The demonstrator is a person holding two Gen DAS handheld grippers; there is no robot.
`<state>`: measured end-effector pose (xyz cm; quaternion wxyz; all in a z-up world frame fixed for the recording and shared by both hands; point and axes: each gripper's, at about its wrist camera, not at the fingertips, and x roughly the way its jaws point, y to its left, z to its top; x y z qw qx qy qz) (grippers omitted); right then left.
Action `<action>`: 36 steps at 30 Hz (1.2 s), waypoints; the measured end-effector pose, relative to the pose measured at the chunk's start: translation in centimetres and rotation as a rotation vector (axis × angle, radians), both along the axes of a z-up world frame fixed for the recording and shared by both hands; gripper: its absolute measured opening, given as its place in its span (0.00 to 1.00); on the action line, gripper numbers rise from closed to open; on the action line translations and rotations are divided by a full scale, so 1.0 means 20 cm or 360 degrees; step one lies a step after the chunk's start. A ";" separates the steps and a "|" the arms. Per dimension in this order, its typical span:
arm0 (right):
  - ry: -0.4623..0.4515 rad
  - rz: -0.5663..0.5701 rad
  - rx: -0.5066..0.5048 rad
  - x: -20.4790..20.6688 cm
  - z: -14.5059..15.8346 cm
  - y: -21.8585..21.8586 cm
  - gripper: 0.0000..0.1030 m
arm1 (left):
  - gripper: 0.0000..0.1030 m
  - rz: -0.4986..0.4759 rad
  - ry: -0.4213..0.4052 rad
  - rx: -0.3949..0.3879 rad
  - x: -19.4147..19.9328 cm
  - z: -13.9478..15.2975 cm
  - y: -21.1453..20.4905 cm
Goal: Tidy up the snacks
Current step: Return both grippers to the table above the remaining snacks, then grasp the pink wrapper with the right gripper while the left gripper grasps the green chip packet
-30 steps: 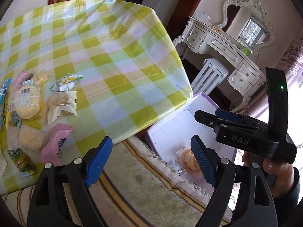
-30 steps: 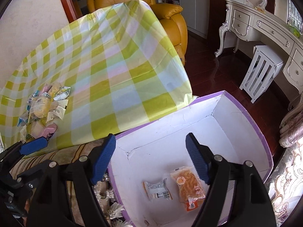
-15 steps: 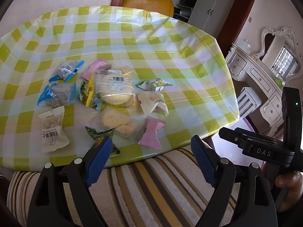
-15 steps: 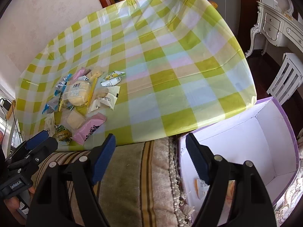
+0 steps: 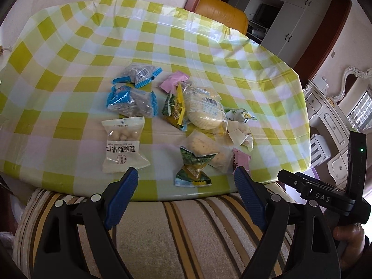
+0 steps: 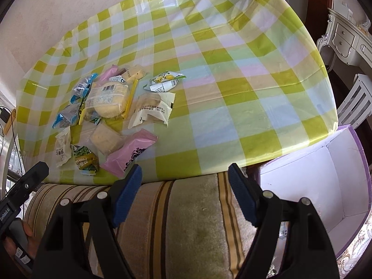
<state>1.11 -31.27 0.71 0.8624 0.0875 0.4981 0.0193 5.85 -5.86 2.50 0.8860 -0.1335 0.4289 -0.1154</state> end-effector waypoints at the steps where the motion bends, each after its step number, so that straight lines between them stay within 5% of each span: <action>1: 0.0005 0.0009 0.0006 0.01 -0.01 0.01 0.74 | 0.79 0.0020 0.0011 -0.0013 0.00 -0.01 0.03; 12: 0.0076 0.0122 0.0074 0.11 -0.08 0.18 0.74 | 0.72 0.0077 0.0152 -0.0094 0.06 -0.10 0.18; 36: 0.0166 0.0077 0.0100 0.33 -0.18 0.26 0.71 | 0.48 -0.0309 0.0312 -0.0090 0.28 -0.23 -0.12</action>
